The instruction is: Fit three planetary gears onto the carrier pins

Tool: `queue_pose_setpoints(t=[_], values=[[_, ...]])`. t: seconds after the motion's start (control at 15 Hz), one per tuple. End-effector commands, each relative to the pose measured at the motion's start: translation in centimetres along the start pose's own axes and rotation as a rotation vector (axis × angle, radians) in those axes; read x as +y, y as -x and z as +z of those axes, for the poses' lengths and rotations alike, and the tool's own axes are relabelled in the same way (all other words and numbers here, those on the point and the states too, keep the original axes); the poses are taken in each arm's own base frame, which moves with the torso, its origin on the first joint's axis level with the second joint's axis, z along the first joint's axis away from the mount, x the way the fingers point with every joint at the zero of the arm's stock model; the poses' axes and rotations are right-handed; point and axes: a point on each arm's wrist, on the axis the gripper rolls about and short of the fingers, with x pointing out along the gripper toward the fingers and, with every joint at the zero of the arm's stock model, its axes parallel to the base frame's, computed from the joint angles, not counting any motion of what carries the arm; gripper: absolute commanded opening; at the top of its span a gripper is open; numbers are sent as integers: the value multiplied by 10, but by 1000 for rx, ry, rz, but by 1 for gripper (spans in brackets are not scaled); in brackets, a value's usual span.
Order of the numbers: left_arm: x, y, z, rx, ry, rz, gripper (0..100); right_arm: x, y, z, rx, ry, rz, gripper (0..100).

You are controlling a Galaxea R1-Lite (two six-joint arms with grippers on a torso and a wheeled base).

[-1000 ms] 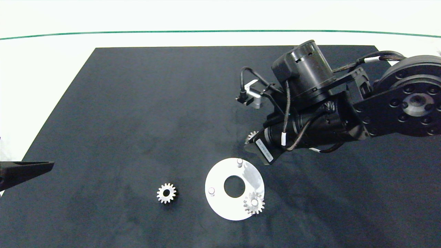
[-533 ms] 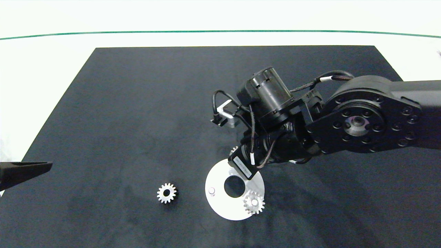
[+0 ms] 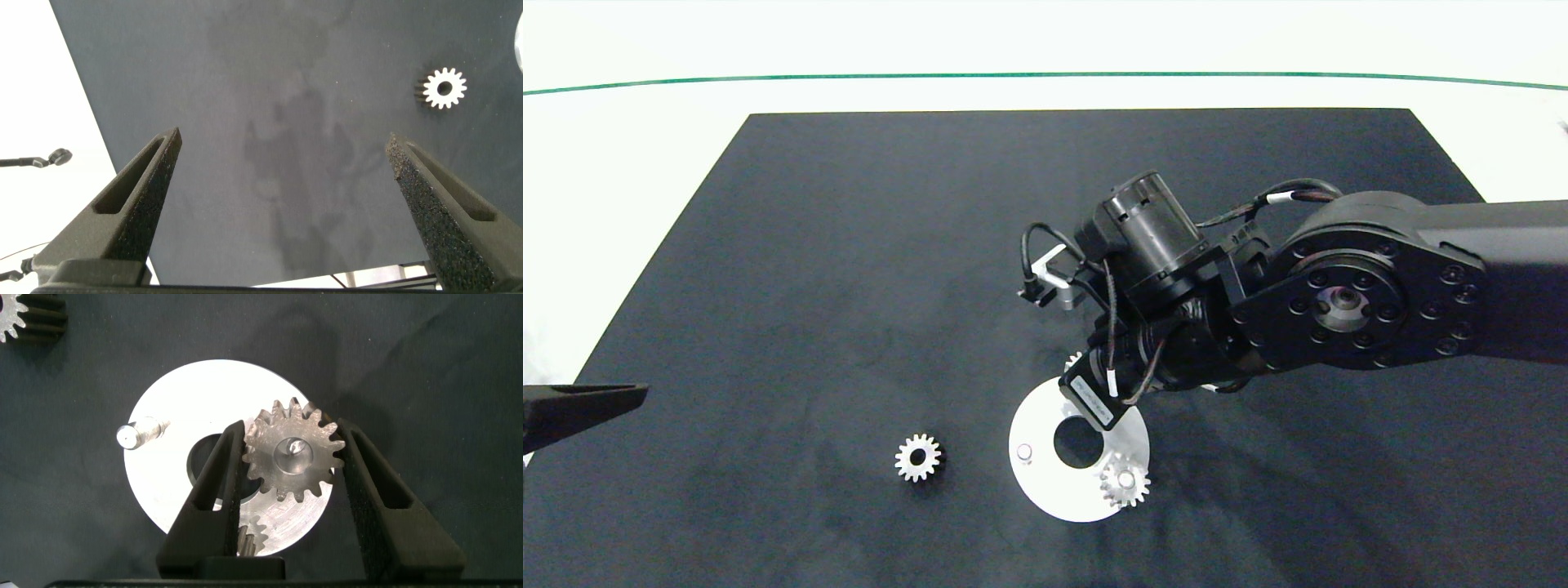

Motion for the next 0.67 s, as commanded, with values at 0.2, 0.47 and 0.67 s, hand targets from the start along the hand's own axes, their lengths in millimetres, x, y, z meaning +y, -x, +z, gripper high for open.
queue_pose_setpoints(t=[0.2, 0.47, 0.67], values=[[0, 0, 0, 4, -3, 0, 100, 0, 1, -2, 8, 3, -2, 19], [0, 0, -1, 3, -3, 1, 100, 0, 1, -2, 8, 2, -3, 19], [0, 1, -1, 0, -3, 1, 100, 0, 2, -2, 7, 1, -3, 19]])
